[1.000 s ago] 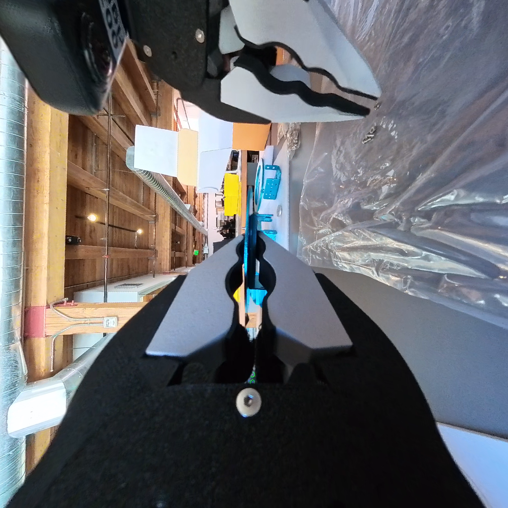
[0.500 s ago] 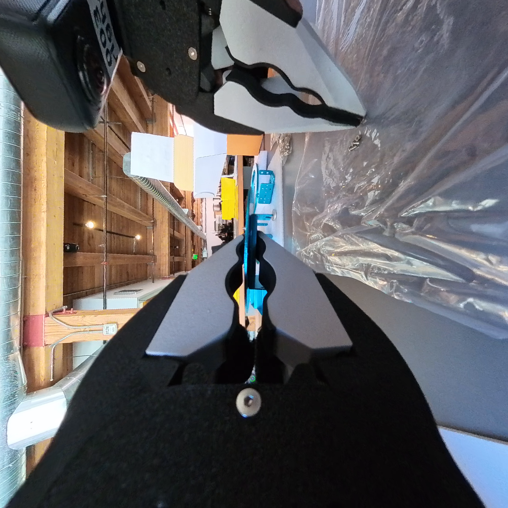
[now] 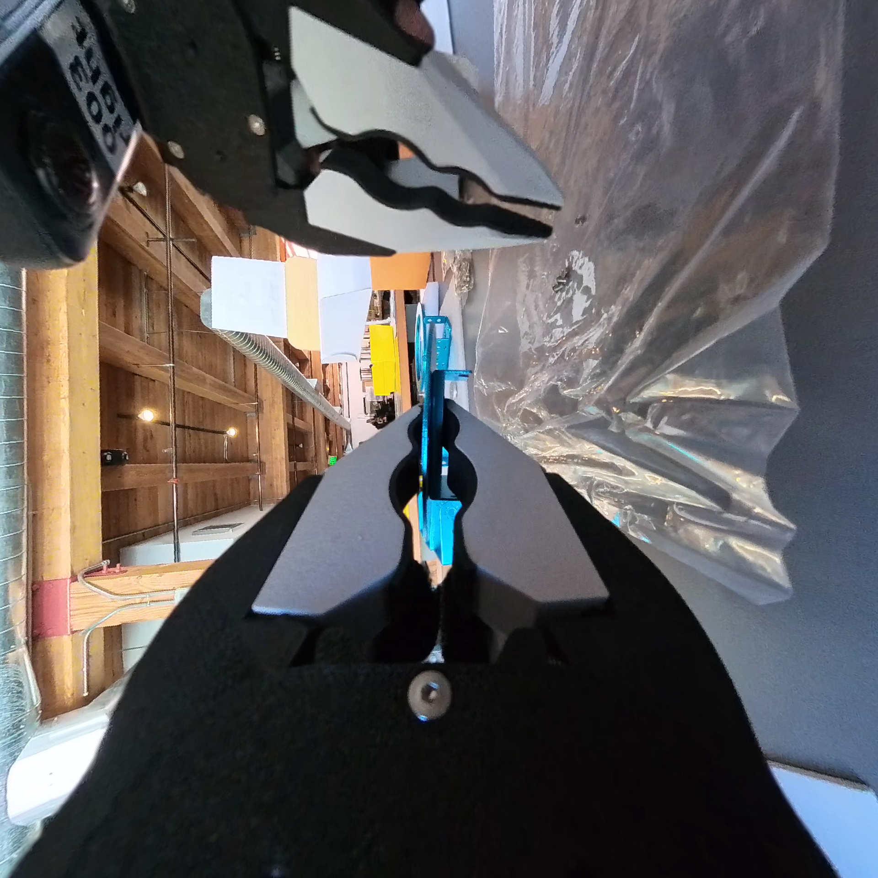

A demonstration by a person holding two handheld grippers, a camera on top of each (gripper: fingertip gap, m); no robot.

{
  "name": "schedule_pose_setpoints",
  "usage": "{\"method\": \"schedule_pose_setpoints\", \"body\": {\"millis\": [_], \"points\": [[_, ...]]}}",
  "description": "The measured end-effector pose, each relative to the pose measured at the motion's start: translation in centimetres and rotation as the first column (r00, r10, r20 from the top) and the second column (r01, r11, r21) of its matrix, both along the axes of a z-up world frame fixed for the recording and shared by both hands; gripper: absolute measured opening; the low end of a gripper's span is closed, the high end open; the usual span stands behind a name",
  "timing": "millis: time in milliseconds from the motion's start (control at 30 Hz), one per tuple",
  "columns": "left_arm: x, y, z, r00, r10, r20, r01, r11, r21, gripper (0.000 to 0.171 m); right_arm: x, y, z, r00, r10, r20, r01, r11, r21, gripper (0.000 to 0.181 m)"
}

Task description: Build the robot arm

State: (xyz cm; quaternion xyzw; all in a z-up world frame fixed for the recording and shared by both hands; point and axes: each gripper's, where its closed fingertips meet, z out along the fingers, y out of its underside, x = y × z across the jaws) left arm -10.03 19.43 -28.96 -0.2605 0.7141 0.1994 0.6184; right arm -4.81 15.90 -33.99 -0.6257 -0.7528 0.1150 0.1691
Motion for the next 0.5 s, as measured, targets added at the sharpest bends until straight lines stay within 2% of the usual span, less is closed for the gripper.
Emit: {"method": "schedule_pose_setpoints", "body": {"millis": [67,167,500], "points": [[-0.02,0.03,0.04,1.0,0.002,0.001,-0.002,1.0,-0.005,0.002,0.17,0.24,-0.49,0.999,0.007,0.032,-0.008,0.999,0.031,0.008],[-0.03,0.01,0.06,1.0,0.002,-0.001,-0.002,1.0,-0.001,0.002,-0.18,-0.13,-0.52,1.0,0.001,0.018,-0.001,1.0,-0.015,0.007],[-0.02,-0.08,0.14,1.0,-0.002,0.001,0.002,1.0,-0.001,0.002,-0.31,-0.17,-0.96,0.999,0.015,0.031,-0.015,1.0,0.009,0.002]]}}
